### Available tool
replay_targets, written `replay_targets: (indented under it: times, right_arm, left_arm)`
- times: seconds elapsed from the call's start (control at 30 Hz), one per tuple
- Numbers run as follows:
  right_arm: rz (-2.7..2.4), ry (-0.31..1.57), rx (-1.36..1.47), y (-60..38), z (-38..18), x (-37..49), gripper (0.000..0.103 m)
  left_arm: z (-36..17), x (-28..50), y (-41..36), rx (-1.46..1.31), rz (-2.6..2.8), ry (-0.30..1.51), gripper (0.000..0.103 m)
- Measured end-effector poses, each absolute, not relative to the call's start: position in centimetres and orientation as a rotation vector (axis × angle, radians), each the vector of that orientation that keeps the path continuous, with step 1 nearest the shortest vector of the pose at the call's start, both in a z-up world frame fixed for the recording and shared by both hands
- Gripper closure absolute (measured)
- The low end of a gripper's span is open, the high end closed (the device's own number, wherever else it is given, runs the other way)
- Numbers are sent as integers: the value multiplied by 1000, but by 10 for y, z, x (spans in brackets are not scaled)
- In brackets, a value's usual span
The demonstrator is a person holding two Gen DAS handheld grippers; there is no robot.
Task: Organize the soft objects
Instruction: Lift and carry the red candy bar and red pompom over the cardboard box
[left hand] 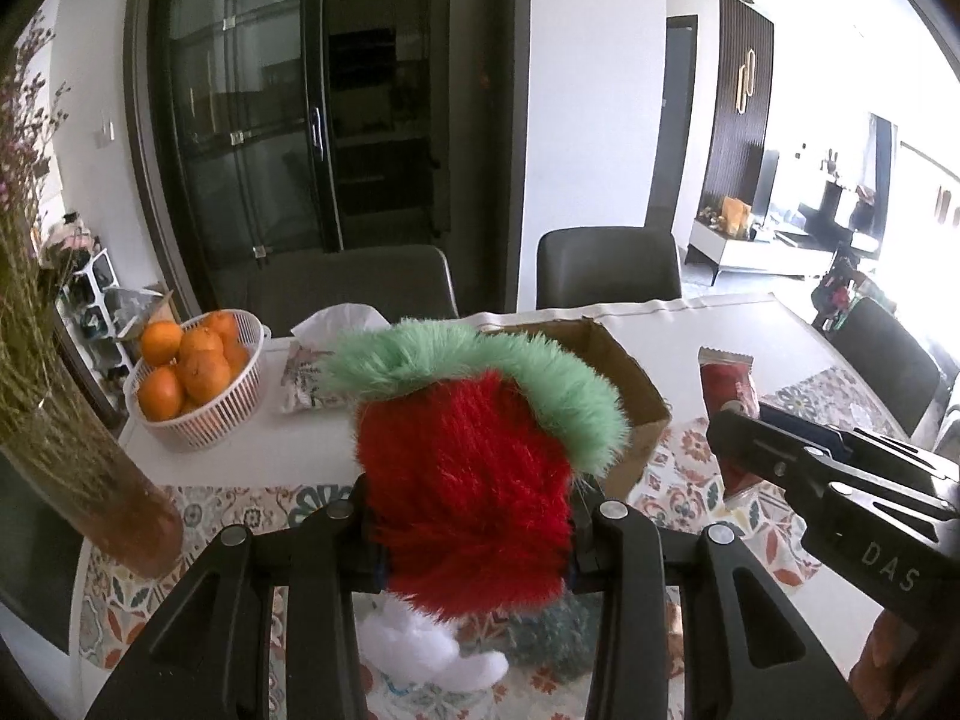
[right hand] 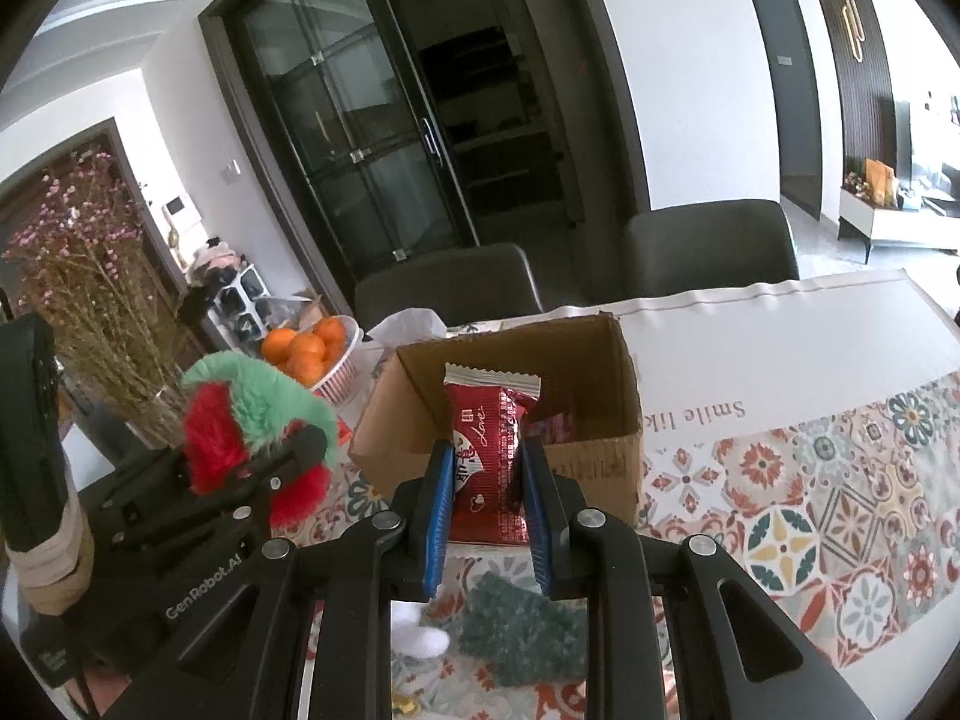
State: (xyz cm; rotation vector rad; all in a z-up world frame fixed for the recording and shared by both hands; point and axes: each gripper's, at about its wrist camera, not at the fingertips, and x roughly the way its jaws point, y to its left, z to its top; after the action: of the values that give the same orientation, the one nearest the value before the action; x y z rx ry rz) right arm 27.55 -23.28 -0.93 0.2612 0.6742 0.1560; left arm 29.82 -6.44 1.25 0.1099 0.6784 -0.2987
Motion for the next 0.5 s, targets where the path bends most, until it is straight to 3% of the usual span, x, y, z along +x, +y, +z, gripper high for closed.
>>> replay_targets:
  times: [0.5]
  right_arm:
    - [144, 701, 234, -235, -13, 323, 79]
  left_arm:
    - [1, 347, -69, 95, -288, 727, 64]
